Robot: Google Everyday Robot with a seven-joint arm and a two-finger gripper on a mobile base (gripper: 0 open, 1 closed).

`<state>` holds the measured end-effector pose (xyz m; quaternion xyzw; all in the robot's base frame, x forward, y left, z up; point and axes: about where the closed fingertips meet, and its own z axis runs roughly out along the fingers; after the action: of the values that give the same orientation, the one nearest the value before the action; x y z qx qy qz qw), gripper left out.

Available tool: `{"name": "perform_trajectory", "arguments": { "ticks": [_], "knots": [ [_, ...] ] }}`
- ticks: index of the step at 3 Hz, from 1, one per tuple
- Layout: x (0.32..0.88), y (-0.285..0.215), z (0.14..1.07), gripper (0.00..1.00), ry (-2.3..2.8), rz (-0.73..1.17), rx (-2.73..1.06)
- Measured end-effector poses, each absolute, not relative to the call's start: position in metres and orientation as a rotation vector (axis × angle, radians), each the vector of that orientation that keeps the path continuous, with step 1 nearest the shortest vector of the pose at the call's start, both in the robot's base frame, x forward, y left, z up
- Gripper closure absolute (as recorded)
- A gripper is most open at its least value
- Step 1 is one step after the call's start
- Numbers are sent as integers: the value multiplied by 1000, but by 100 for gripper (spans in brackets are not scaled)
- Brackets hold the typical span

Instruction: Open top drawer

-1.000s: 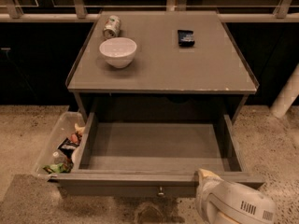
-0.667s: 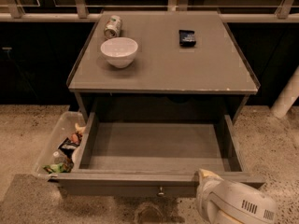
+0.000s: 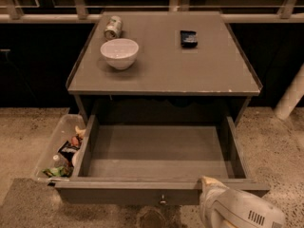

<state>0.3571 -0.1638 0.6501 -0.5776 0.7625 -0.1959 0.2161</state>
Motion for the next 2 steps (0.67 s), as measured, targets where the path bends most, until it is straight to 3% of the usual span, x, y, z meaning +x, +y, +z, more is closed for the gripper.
{"name": "perform_trajectory", "arguments": {
  "ticks": [2],
  "knots": [
    [349, -169, 649, 100, 2122, -547, -1598]
  ]
}}
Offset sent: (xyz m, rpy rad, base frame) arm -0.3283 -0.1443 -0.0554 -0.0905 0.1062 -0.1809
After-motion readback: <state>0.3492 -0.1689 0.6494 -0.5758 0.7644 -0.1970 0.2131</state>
